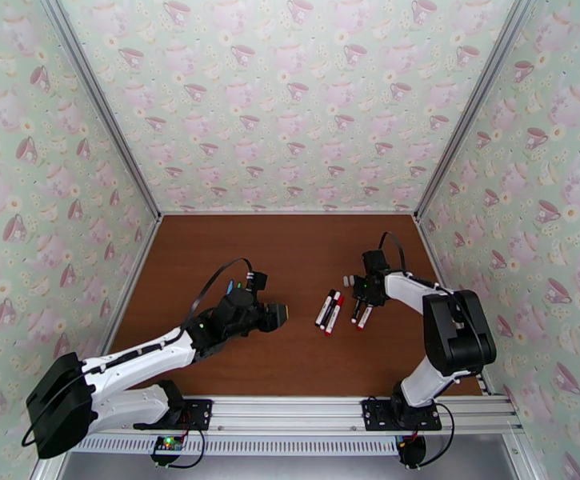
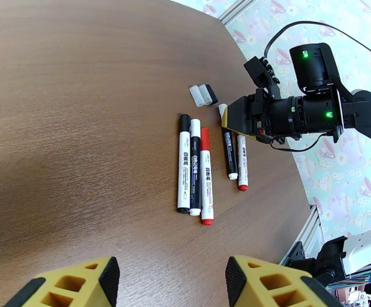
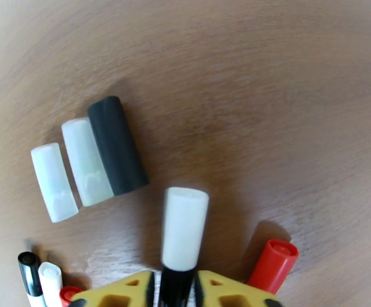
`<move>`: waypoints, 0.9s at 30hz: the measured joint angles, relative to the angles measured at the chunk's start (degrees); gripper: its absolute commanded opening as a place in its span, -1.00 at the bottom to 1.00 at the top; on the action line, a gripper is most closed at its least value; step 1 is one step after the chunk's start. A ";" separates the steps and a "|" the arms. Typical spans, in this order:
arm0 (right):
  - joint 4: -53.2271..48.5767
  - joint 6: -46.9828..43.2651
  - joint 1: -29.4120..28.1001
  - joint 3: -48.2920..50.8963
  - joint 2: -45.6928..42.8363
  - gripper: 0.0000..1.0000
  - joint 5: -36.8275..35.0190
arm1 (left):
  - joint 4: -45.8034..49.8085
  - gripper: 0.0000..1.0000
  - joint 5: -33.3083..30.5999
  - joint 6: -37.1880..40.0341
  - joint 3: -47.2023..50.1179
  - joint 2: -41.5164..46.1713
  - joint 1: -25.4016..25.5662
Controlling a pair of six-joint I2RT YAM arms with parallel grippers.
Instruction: Open the pen caps
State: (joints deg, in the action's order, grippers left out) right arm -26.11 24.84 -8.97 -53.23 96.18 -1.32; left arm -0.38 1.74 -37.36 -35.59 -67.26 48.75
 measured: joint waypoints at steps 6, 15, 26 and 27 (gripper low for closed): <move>0.98 0.92 0.00 -0.09 0.00 -0.63 -0.48 | 0.55 0.20 0.00 0.00 0.00 0.39 0.11; 1.27 3.78 0.00 0.76 -11.80 -0.65 -0.31 | -1.01 0.21 3.10 -0.13 0.00 1.07 0.55; 2.82 7.63 -2.29 5.20 -30.86 -0.63 11.26 | -17.42 0.22 17.00 -6.49 -8.35 -15.50 0.96; 2.93 8.02 -3.13 5.31 -31.98 -0.63 12.24 | -19.15 0.22 17.75 -7.06 -9.03 -16.70 0.96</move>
State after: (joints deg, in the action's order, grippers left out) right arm -23.18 32.86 -12.10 -47.92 64.20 10.92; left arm -19.53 19.49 -44.42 -44.62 -83.96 49.71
